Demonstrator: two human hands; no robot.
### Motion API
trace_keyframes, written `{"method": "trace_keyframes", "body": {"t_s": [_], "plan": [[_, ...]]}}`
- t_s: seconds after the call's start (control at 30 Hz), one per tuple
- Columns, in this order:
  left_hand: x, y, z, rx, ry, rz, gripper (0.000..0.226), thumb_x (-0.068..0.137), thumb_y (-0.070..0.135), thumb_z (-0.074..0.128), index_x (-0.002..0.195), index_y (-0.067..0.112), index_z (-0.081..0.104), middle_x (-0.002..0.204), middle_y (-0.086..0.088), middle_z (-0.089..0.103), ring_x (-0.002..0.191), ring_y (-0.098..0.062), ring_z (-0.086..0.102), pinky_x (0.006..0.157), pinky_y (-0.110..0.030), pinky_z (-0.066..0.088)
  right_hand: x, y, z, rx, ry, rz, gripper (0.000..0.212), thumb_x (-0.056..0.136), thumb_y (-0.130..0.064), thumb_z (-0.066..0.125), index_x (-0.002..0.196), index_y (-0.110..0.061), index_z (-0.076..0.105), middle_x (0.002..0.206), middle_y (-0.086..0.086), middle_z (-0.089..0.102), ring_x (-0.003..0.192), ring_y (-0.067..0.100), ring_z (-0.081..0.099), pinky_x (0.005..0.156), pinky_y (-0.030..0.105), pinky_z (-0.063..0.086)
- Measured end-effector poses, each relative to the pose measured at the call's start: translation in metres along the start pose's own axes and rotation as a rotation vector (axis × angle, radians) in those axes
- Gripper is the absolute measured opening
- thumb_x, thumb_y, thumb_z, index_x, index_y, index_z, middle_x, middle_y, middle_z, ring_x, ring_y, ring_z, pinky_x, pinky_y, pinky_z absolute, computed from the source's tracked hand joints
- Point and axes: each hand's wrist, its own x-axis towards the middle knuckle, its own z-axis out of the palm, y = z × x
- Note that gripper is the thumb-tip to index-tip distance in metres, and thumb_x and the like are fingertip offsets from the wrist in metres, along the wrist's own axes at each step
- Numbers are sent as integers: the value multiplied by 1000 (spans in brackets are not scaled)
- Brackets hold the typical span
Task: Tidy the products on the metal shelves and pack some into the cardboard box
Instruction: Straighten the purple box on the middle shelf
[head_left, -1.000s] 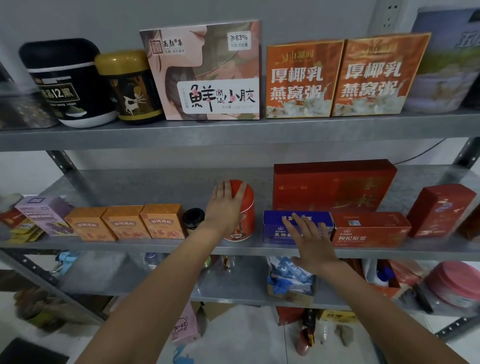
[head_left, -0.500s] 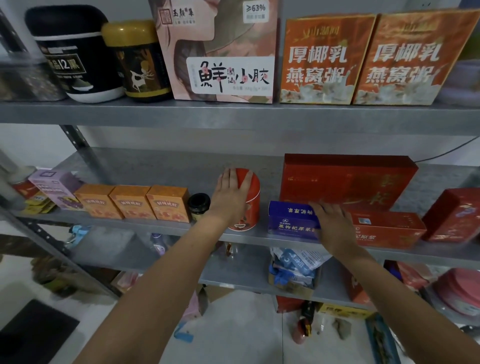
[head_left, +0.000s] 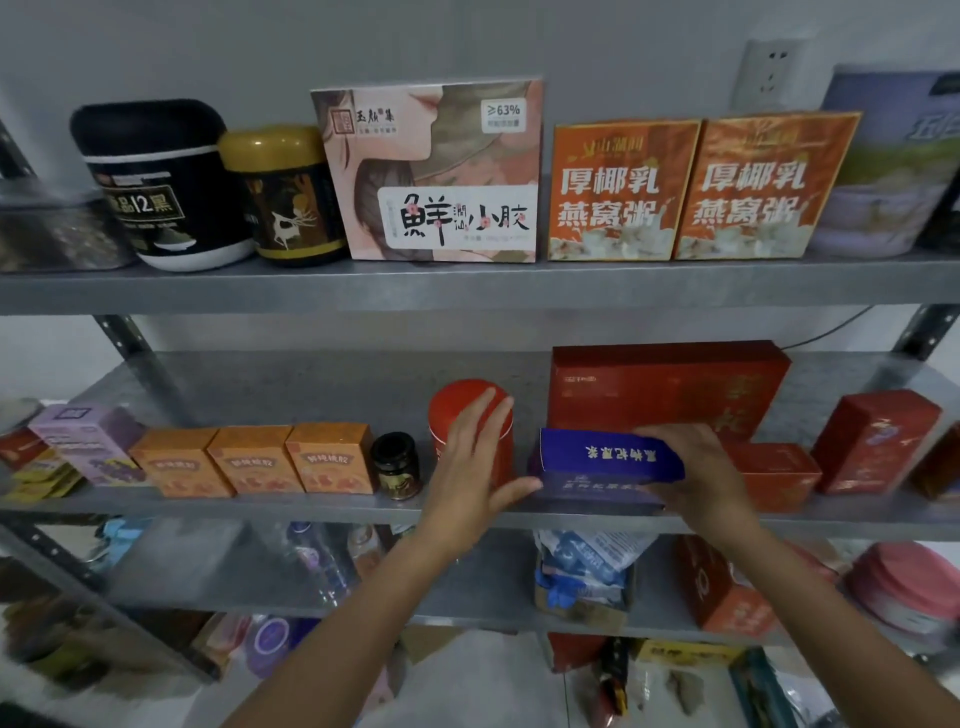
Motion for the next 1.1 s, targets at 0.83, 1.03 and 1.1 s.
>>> {"method": "trace_keyframes", "body": {"t_s": [0.83, 1.03, 1.1], "plan": [[-18, 46, -18, -820, -244, -771, 47, 98, 59, 31, 94, 21, 58, 75, 3, 71, 60, -7, 68, 52, -26, 57, -53, -87, -9, 1230, 20, 800, 78, 62, -29, 81, 129, 0, 54, 85, 12, 73, 65, 25, 71, 54, 27, 55], [-20, 48, -19, -789, -296, -733, 53, 94, 62, 33, 113, 19, 58, 99, -2, 72, 88, -14, 70, 77, -25, 54, -57, -84, -19, 1207, 38, 738, 62, 60, -30, 82, 113, -7, 58, 80, 9, 74, 62, 22, 71, 51, 28, 55], [-23, 49, -13, -827, -233, -656, 66, 86, 65, 40, 134, 22, 50, 117, -3, 69, 103, -15, 68, 86, -26, 52, -57, -81, -27, 1238, 38, 738, 37, 69, -28, 70, 101, -11, 60, 73, 6, 73, 58, 20, 70, 49, 26, 55]]}}
